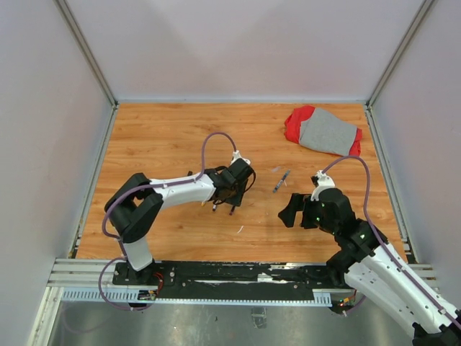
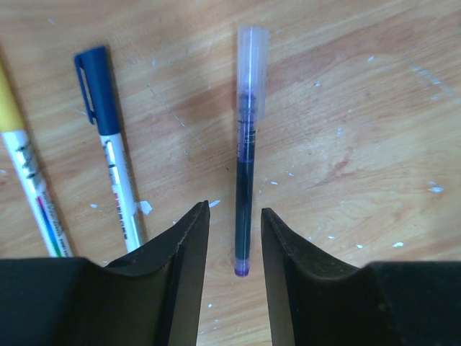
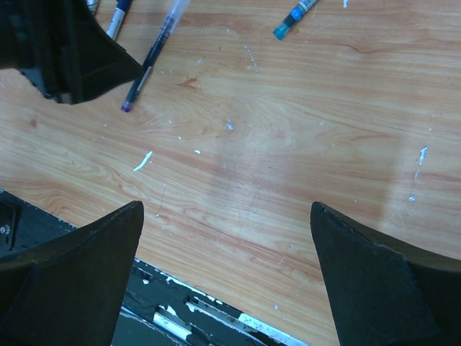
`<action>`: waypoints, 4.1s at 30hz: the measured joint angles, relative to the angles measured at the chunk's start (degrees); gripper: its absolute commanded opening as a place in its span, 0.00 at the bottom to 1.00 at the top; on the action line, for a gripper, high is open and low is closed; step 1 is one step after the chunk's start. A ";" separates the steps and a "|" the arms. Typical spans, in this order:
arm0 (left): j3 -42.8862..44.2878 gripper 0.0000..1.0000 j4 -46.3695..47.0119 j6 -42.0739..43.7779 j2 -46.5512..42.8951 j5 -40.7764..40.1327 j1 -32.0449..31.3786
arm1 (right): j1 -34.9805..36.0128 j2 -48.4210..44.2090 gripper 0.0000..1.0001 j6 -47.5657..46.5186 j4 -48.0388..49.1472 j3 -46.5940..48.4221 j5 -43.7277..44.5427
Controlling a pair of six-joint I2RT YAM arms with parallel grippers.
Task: Insert the pens into the pen caps
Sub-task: Place the pen at the center of the board, then pick up the pen from the center of the board.
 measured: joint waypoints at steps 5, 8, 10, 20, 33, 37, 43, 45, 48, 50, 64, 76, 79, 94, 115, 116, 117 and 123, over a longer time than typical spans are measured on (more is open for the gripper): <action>0.00 0.43 0.02 1.66 -6.14 -0.72 0.17 | 0.00 1.31 0.99 0.00 -1.05 0.02 1.44; 0.02 0.45 0.46 2.75 -11.23 -1.29 0.17 | 0.00 1.99 0.99 -0.07 -1.68 0.07 2.67; -0.02 0.46 1.09 3.52 -14.60 -1.29 0.17 | 0.00 2.54 0.98 -0.39 -2.29 0.35 3.30; -2.93 0.50 5.07 5.27 -26.93 -0.02 1.90 | 0.00 5.25 0.99 -3.91 -3.23 3.67 4.39; -11.37 0.52 5.22 5.51 -42.36 5.44 14.32 | -0.33 16.87 0.98 -6.80 -4.42 8.74 4.42; -12.96 0.53 4.68 6.51 -47.54 6.10 14.32 | -1.66 20.35 0.98 -7.32 -3.56 9.46 4.33; -15.58 0.58 3.41 8.24 -54.90 6.69 14.32 | -4.92 23.82 0.98 -7.06 -2.03 9.46 3.85; -16.20 0.59 3.17 8.57 -56.70 6.67 14.32 | -6.23 24.30 0.98 -6.73 -1.64 9.46 3.78; -17.18 0.61 2.95 9.09 -58.38 6.62 14.32 | -8.63 24.92 0.98 -6.10 -0.92 9.46 3.56; -17.94 0.62 2.95 9.57 -58.88 6.60 14.32 | -10.10 25.29 0.98 -5.84 -0.55 9.46 3.19; -19.32 0.63 1.57 12.66 -60.54 6.82 14.32 | -13.62 35.89 0.83 -6.10 4.26 12.39 2.05; -19.76 0.62 1.49 13.29 -59.69 7.10 14.32 | -15.13 52.52 0.75 -4.59 9.86 23.34 3.67; -19.78 0.62 1.49 13.42 -59.63 7.08 14.32 | -15.13 57.70 0.68 -3.08 10.19 26.88 4.72; -19.89 0.62 1.51 13.86 -59.60 7.19 14.32 | -15.10 72.35 0.51 -0.90 9.79 35.30 7.30; -19.93 0.62 1.46 14.23 -58.25 8.04 14.32 | -15.17 71.49 0.12 -3.56 11.50 33.18 9.68; -19.93 0.62 1.46 14.19 -58.27 7.98 14.32 | -15.17 70.77 0.10 -3.63 12.17 32.11 9.55; -19.93 0.62 1.46 14.05 -58.34 7.98 14.32 | -15.21 70.07 0.08 -3.80 12.59 31.17 9.51; -19.93 0.69 1.20 12.28 -58.97 7.37 14.32 | -18.10 63.28 0.01 -4.39 13.97 23.26 8.31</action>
